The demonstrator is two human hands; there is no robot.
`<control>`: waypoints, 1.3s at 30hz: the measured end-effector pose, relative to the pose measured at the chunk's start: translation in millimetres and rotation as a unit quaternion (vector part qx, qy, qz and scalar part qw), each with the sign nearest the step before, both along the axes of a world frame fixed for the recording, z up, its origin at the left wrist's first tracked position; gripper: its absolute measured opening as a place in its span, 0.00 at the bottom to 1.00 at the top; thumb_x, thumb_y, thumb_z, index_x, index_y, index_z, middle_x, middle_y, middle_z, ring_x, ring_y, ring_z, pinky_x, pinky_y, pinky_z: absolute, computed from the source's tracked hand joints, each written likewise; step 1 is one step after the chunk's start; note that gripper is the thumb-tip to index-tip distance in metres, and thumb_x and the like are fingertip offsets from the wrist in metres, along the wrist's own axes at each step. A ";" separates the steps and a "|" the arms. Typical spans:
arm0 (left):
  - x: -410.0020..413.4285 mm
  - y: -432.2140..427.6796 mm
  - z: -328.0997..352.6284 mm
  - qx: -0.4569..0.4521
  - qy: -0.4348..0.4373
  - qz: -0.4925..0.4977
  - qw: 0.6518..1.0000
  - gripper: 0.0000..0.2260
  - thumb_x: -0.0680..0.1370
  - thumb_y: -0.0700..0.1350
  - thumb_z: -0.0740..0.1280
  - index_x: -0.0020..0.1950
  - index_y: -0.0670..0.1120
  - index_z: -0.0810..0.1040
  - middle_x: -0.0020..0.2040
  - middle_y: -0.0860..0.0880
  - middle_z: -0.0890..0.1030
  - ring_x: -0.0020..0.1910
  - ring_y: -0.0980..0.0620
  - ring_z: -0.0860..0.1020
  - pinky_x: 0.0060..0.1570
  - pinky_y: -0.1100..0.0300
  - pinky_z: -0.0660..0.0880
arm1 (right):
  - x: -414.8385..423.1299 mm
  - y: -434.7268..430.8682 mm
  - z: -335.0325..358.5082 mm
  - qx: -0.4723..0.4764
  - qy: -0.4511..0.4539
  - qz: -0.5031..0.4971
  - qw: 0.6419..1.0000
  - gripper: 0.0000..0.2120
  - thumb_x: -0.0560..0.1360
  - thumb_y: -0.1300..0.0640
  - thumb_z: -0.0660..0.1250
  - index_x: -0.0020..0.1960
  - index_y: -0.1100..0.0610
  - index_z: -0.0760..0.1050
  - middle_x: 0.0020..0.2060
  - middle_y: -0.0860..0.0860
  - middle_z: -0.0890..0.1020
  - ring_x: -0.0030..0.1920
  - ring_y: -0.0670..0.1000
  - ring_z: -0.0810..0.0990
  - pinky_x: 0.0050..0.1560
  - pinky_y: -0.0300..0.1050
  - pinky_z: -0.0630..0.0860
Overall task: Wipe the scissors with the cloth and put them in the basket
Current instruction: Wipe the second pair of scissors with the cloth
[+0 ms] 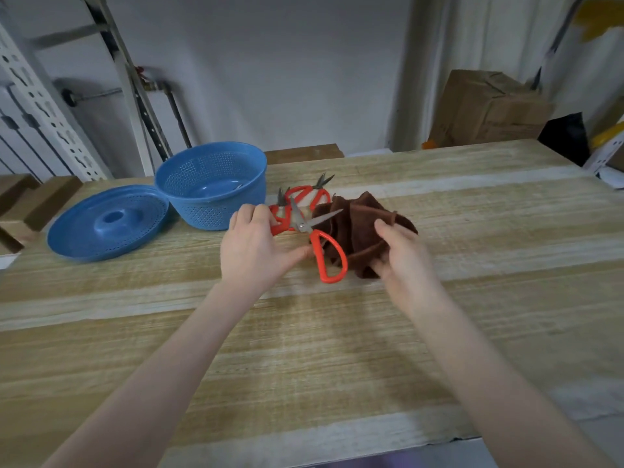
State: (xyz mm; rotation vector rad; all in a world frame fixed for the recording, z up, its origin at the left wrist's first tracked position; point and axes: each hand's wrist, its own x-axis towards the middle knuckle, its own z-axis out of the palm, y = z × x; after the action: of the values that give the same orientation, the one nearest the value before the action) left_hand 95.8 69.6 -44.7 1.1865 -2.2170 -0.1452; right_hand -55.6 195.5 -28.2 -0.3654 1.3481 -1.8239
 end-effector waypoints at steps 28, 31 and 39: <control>-12.1 24.0 -19.3 -0.023 0.001 -0.117 0.993 0.26 0.64 0.54 0.78 0.54 0.43 0.73 0.55 0.45 0.72 0.55 0.46 0.71 0.56 0.53 0.72 | 25.6 -27.7 -31.3 0.075 -0.002 -0.042 0.996 0.13 0.74 0.58 0.70 0.48 0.69 0.80 0.50 0.64 0.83 0.50 0.60 0.83 0.54 0.54 0.81; -6.8 25.2 -12.0 0.082 0.156 -0.064 0.982 0.24 0.69 0.41 0.74 0.61 0.41 0.69 0.57 0.46 0.71 0.59 0.50 0.69 0.60 0.60 0.69 | 22.6 -30.5 -28.1 0.068 -0.026 -0.076 0.994 0.11 0.74 0.59 0.71 0.45 0.68 0.80 0.48 0.64 0.84 0.52 0.63 0.83 0.57 0.61 0.78; -37.0 47.0 -1.7 0.498 0.311 -0.050 0.808 0.16 0.81 0.53 0.62 0.50 0.41 0.81 0.43 0.45 0.84 0.45 0.47 0.83 0.48 0.52 0.79 | 37.2 -36.4 -30.6 0.040 -0.009 -0.118 0.992 0.08 0.75 0.61 0.69 0.38 0.63 0.81 0.37 0.57 0.82 0.41 0.54 0.80 0.48 0.48 0.79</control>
State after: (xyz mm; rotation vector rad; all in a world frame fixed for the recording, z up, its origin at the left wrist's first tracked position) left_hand 58.9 116.6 -46.5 1.2215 -1.5462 -1.6498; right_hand -18.4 159.1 -58.8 -0.1512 1.4990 -1.9507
